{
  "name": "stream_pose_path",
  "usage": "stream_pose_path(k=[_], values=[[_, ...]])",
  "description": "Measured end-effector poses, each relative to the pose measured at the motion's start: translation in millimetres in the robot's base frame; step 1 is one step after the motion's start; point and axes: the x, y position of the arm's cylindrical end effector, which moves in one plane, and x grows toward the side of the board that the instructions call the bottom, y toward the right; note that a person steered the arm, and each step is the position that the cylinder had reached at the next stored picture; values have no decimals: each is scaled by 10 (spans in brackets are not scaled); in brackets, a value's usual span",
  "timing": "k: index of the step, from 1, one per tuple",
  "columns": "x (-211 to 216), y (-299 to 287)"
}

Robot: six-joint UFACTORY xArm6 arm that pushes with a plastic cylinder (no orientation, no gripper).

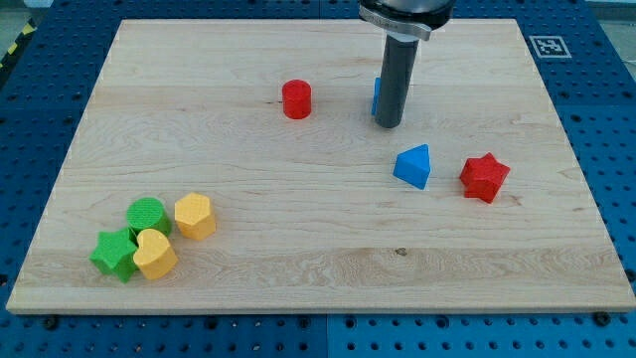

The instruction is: Move the blue triangle to the top left of the red star

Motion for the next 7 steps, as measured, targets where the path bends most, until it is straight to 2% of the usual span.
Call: stream_pose_path(k=[1, 3, 4, 5, 7], values=[[99, -74], [206, -686], [490, -781], [867, -775], [1014, -131]])
